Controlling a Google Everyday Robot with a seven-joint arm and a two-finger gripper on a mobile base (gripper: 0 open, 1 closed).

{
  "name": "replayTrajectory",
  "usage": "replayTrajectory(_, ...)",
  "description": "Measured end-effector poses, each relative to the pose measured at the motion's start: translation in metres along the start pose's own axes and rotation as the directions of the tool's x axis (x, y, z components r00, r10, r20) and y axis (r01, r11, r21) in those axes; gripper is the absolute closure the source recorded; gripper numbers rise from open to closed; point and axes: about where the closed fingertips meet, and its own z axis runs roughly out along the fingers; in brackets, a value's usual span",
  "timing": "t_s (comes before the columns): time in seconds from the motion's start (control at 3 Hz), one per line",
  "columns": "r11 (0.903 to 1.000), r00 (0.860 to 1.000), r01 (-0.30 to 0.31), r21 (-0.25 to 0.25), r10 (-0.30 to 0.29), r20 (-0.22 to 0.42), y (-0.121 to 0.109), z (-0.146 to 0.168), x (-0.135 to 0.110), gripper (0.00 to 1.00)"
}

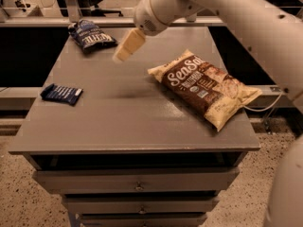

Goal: Pick blue chip bag

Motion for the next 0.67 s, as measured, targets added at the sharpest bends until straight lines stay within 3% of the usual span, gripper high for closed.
replayTrajectory(0.33, 0.9988, 0.994, -0.026, 0.041, 0.022, 0.103, -0.027, 0.057, -0.027, 0.00)
replayTrajectory(0.67, 0.9943, 0.985, -0.067, 0.083, 0.053, 0.161, -0.055, 0.110, -0.045, 0.00)
